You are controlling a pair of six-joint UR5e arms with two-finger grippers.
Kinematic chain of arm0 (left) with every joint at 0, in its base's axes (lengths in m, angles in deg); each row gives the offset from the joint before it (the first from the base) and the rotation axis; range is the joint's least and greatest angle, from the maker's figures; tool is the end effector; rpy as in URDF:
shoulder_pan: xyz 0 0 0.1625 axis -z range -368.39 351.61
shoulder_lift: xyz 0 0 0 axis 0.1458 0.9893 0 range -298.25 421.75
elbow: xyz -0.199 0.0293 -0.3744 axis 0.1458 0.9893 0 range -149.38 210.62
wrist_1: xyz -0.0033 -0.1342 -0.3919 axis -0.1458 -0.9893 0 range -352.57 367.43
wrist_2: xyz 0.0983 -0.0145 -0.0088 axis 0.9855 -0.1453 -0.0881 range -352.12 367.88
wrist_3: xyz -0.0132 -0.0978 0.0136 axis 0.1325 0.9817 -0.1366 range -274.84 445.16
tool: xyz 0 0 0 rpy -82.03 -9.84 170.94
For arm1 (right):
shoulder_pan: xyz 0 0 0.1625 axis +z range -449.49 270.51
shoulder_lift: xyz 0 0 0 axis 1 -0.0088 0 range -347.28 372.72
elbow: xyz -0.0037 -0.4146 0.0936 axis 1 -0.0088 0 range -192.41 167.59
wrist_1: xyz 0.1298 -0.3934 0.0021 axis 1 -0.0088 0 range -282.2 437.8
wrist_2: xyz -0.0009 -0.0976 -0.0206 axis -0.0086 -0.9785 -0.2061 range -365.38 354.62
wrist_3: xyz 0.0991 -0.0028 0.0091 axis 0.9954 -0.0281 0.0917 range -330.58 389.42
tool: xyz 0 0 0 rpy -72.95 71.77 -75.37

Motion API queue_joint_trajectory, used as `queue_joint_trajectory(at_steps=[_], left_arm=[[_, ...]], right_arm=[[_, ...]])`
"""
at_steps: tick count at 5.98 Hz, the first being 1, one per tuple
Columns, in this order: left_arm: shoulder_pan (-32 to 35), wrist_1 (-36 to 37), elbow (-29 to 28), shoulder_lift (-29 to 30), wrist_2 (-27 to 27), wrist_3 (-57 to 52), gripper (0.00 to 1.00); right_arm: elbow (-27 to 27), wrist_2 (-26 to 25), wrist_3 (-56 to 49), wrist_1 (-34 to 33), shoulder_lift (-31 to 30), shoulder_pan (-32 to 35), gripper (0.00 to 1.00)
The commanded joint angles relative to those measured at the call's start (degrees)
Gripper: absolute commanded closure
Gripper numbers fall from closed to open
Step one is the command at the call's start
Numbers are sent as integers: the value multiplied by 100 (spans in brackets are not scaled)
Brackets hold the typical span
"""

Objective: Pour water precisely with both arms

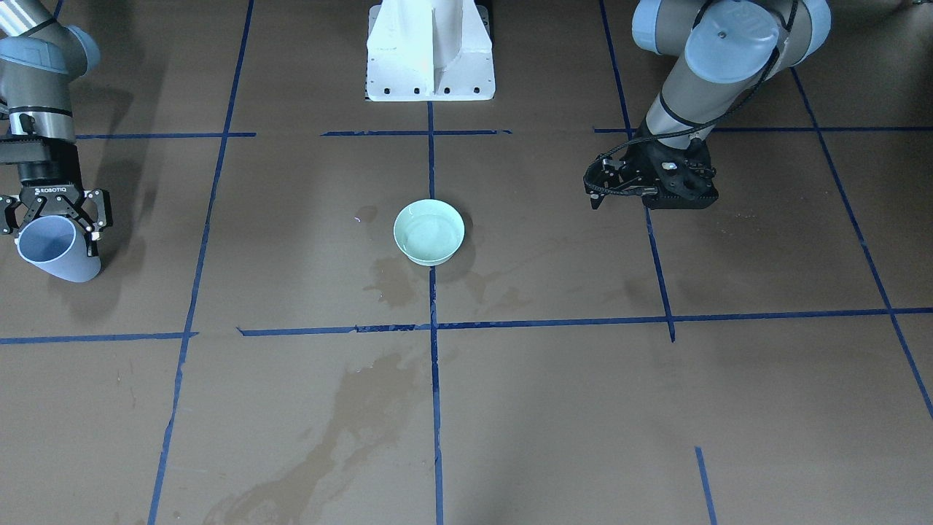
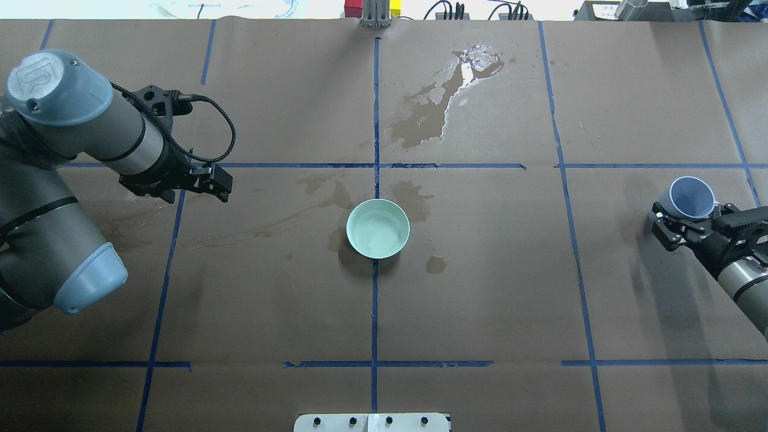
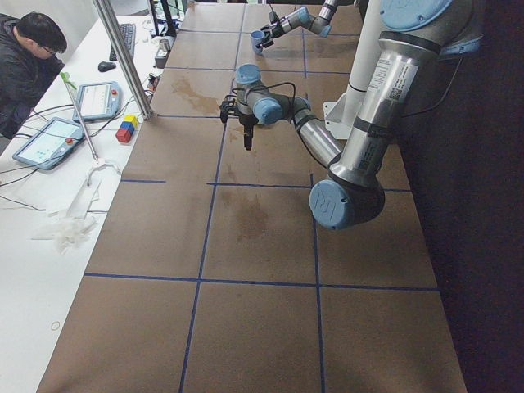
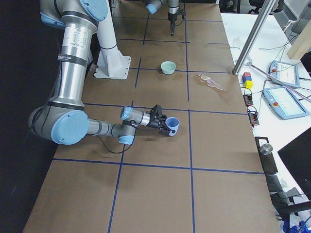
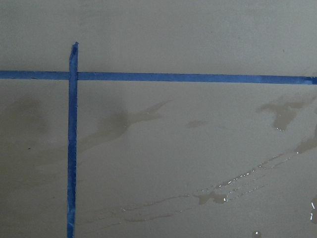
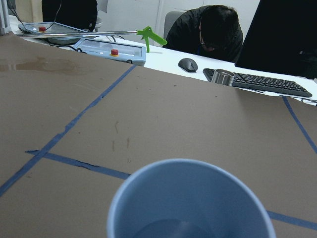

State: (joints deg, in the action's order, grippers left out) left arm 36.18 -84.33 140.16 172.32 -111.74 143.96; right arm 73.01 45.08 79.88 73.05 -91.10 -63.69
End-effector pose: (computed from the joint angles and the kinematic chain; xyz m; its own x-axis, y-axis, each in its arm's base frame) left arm 0.3553 -0.4679 0.3057 0.6480 -0.0062 -0.7616 0.0458 0.9985 0.0309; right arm -0.2569 -0.3426 0.6375 0.8221 -0.1479 0.5498 -0.4400 0.4479 0.7784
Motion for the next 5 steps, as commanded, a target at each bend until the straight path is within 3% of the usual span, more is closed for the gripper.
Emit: queue_joint_trajectory(at_steps=[1,5], left_arm=[[0,0,-3,0,0,-9,0],[0,0,-20,0,0,-26,0]], right_arm=[[-8,8,16,35,29,12,64],[-8,78,16,175,29,12,35]])
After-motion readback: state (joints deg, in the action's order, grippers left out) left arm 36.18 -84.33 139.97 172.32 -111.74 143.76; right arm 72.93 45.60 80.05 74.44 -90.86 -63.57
